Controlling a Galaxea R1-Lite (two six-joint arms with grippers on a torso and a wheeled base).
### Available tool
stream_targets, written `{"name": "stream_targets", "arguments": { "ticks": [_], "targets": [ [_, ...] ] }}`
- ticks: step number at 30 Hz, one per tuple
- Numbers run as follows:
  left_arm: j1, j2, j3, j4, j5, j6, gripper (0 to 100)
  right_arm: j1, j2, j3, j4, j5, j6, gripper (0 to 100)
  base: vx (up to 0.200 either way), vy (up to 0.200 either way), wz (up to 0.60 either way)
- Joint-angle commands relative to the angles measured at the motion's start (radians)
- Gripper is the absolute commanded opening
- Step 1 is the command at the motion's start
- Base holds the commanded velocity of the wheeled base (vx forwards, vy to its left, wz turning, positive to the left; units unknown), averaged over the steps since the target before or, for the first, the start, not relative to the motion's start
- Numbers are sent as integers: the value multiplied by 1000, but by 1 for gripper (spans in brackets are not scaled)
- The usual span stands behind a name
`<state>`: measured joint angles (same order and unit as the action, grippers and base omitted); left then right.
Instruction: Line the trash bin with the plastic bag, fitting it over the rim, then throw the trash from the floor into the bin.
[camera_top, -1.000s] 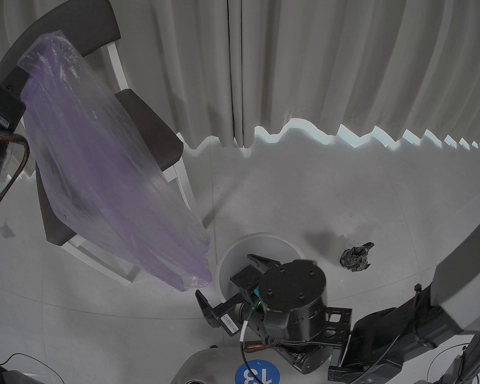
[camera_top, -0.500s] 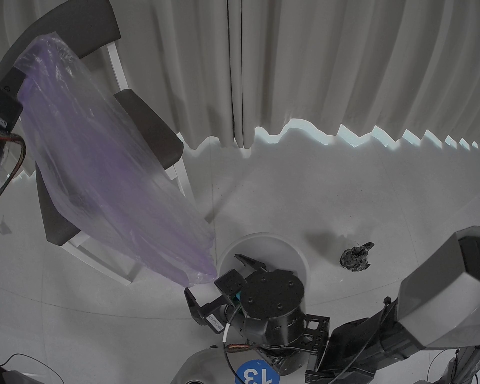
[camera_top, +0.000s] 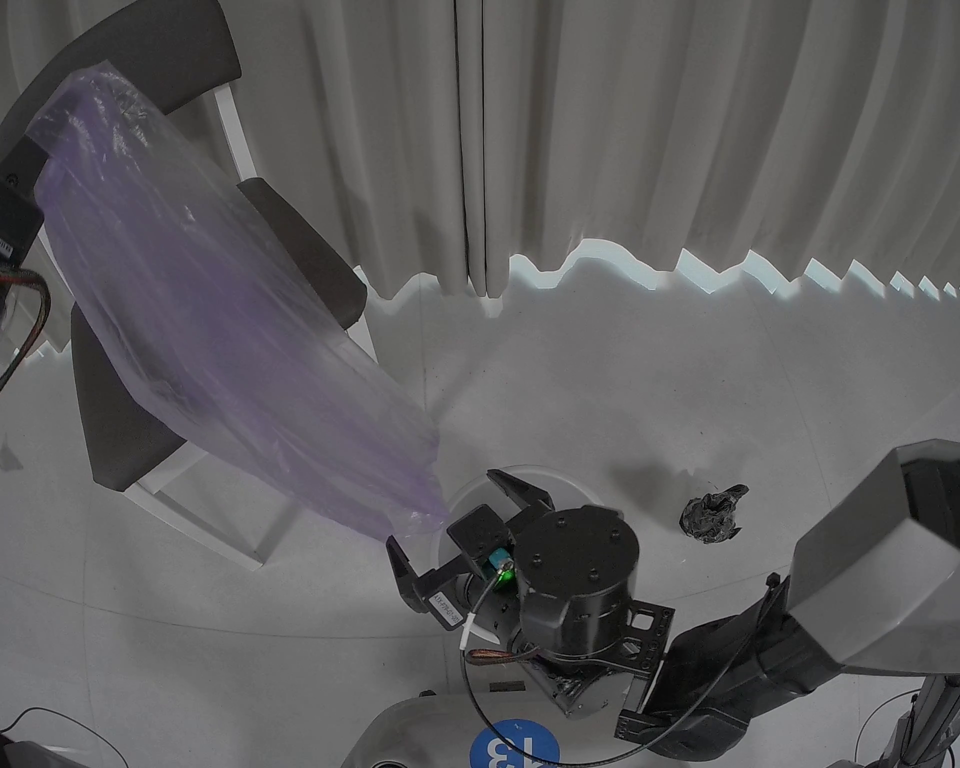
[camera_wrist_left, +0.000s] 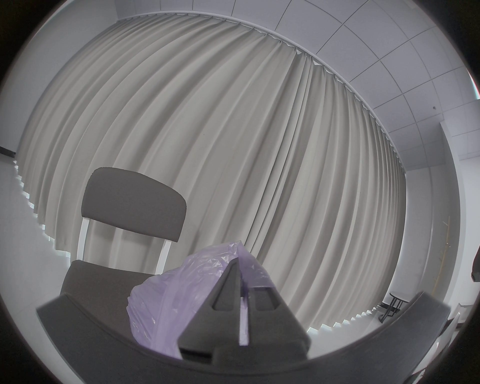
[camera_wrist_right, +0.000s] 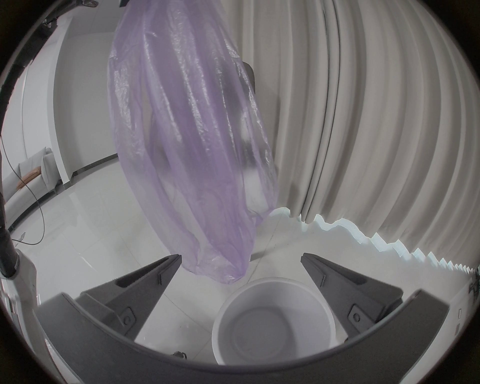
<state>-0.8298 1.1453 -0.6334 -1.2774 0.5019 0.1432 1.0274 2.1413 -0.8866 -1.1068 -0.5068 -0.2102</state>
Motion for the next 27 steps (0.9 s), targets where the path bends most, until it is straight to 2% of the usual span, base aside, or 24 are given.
{"name": "stream_targets", "arguments": {
  "ticks": [1,10,27],
  "targets": [
    [0,1,0,0,0,1,0,-10,-6,-3,-1,-1,-3,100,0,0,0],
    [0,1,0,0,0,-1,0,-60,-3,-18,-41,1,-47,100,0,0,0],
    [0,1,6,0,-2,-1,0,-46,74,-34,-91,-1,-46,100,0,0,0]
  ]
}}
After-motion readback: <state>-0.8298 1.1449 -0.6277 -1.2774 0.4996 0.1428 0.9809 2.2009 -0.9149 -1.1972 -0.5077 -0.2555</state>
